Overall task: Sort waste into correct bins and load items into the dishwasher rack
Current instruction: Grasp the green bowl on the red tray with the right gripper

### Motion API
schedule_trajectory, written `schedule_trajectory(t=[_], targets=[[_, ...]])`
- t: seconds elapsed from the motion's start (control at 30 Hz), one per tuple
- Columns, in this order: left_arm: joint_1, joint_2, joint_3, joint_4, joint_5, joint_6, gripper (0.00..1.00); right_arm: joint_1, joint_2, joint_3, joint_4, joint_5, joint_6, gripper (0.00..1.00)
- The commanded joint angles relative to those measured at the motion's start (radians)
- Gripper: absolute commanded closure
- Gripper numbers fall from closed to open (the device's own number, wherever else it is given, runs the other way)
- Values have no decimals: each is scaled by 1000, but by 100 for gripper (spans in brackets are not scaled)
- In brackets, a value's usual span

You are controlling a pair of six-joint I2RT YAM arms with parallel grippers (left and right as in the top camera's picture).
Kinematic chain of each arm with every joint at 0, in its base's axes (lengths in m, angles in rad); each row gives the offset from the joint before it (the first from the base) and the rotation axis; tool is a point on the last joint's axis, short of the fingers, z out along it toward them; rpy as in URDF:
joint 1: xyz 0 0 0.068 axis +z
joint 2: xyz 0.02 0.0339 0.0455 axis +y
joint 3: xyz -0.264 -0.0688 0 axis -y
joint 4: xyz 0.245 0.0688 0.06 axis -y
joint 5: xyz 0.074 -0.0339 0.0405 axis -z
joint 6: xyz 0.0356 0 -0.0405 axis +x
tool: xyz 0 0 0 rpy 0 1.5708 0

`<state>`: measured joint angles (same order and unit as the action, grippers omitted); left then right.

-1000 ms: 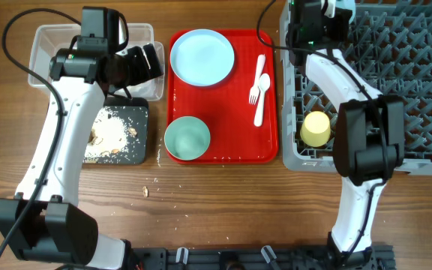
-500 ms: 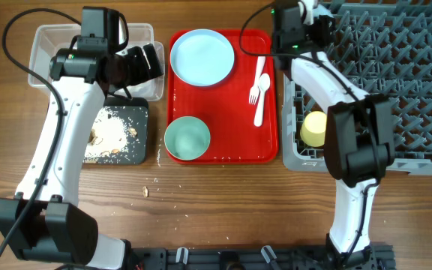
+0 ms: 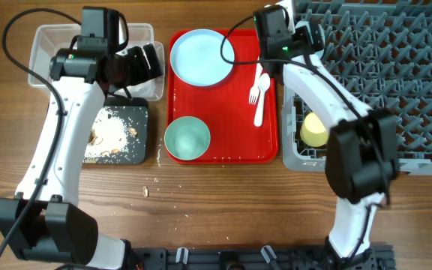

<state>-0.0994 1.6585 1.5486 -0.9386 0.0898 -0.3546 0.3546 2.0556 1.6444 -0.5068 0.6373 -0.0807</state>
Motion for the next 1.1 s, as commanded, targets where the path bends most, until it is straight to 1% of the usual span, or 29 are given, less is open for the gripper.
schedule_trajectory(t=[0.0, 0.03, 0.07, 0.1, 0.13, 0.2, 0.37, 0.47, 0.53, 0.6, 0.67, 0.8, 0.9, 0.97, 1.07], targets=[[5, 10, 10, 2, -13, 2, 0, 12, -89, 4, -124, -663, 166, 4], [5, 10, 10, 2, -13, 2, 0, 13, -89, 3, -174, -834, 217, 11], [5, 10, 10, 2, -13, 2, 0, 13, -84, -1, -218, -961, 272, 12], [5, 10, 10, 2, -13, 2, 0, 15, -82, -11, -248, -1039, 306, 12], [5, 10, 10, 2, -13, 2, 0, 22, -76, -37, -269, -1112, 352, 16], [5, 10, 10, 2, -13, 2, 0, 37, -74, -77, -277, -1149, 385, 16], [5, 10, 10, 2, -13, 2, 0, 119, -65, -189, -256, -1154, 446, 20], [5, 10, 10, 2, -13, 2, 0, 177, -48, -216, -238, -1100, 533, 21], [5, 10, 10, 2, -13, 2, 0, 217, -32, -217, -239, -1041, 571, 25], [5, 10, 10, 2, -13, 2, 0, 231, -26, -217, -246, -1006, 596, 32], [5, 10, 10, 2, -13, 2, 0, 229, -26, -217, -247, -1000, 613, 42], [5, 10, 10, 2, -13, 2, 0, 222, -16, -218, -246, -993, 634, 55], [5, 10, 10, 2, -13, 2, 0, 224, 0, -218, -247, -989, 642, 71], [5, 10, 10, 2, -13, 2, 0, 224, 14, -218, -249, -995, 653, 78], [5, 10, 10, 2, -13, 2, 0, 224, 19, -218, -249, -1001, 654, 84]])
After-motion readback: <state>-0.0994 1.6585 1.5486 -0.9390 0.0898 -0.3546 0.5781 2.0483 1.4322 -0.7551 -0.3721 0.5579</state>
